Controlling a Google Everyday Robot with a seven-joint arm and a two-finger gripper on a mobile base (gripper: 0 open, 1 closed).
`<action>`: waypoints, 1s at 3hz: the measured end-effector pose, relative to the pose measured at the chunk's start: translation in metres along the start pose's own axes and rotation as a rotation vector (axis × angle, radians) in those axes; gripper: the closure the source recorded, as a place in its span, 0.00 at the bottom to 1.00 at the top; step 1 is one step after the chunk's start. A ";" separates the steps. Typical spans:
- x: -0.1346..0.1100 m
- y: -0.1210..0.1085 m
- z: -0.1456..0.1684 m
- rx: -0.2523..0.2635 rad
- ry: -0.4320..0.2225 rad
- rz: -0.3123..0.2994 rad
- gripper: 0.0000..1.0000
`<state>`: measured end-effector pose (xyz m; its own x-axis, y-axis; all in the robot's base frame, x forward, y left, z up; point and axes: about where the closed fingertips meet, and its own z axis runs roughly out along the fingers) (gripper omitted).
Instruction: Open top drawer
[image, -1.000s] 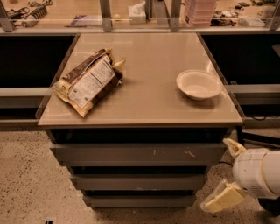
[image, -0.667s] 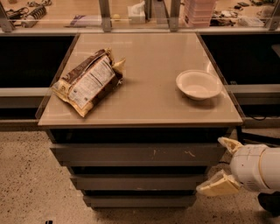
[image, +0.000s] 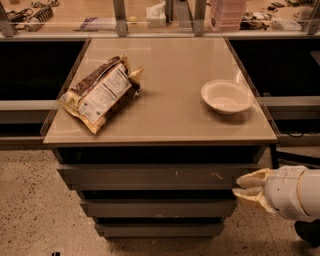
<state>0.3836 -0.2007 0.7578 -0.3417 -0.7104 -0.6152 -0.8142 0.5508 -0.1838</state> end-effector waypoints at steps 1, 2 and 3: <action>0.000 0.000 0.000 0.000 0.000 0.000 0.90; 0.004 0.001 0.003 0.046 -0.024 0.004 1.00; 0.014 -0.001 0.016 0.133 -0.082 0.029 1.00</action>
Offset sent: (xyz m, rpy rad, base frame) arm -0.0016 -0.0053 -0.0142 0.0201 -0.1237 -0.0810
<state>0.3870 -0.2042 0.7370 -0.3199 -0.6581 -0.6815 -0.7335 0.6273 -0.2615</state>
